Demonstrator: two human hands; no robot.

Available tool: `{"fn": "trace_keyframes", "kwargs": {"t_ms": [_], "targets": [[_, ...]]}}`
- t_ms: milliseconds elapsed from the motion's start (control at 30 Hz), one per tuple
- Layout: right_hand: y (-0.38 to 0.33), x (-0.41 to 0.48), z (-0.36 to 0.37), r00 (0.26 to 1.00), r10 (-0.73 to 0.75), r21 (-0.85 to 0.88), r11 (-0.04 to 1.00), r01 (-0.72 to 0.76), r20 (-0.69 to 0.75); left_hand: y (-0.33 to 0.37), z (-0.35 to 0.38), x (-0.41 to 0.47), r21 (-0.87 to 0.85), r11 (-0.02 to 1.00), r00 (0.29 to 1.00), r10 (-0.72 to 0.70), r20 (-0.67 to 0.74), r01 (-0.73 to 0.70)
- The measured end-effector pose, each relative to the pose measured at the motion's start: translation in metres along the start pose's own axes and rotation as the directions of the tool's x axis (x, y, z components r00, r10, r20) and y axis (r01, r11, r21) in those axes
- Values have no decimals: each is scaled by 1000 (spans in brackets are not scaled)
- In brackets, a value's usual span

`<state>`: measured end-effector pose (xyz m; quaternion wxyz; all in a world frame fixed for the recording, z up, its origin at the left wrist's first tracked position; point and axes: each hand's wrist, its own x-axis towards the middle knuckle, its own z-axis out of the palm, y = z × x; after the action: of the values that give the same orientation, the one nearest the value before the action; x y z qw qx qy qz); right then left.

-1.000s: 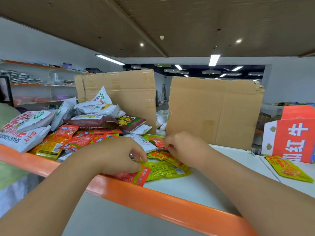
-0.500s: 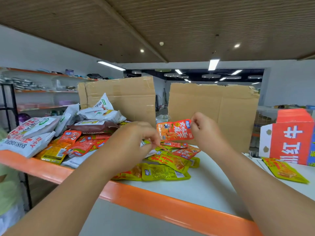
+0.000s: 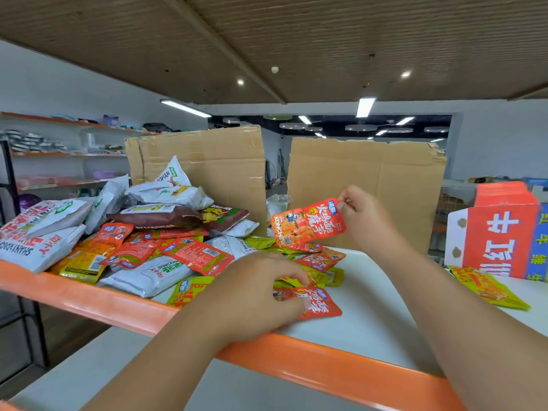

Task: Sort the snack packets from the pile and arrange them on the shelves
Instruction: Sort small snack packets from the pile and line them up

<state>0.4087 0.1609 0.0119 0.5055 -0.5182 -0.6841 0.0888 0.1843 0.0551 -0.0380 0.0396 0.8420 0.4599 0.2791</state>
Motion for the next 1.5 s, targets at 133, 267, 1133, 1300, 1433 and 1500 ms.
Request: {"fn": "trace_keyframes", "kwargs": {"t_ms": [133,267,1133,1300,1433,1500], "targets": [[6,4,-3,999,51,31,998,-51,12,6,2,5,124,992,993,-36,108,23],[11,6,-11,993,99,-36,995,-97,57,5,4,6,133,990,997,-53,51,46],[-11,-24,-11,767,312,-558,827,72,561,-6,21,14,240,925,947,-246,-206,293],[-19,-33,-12,729,395,-679,723,129,559,-7,21,13,236,928,949,-241,-204,287],[-16,-31,-11,746,374,-649,754,101,550,-7,21,11,216,937,949,-229,-216,276],[-12,-30,-11,758,373,-635,770,70,535,-6,21,10,202,942,948,-222,-229,270]]}}
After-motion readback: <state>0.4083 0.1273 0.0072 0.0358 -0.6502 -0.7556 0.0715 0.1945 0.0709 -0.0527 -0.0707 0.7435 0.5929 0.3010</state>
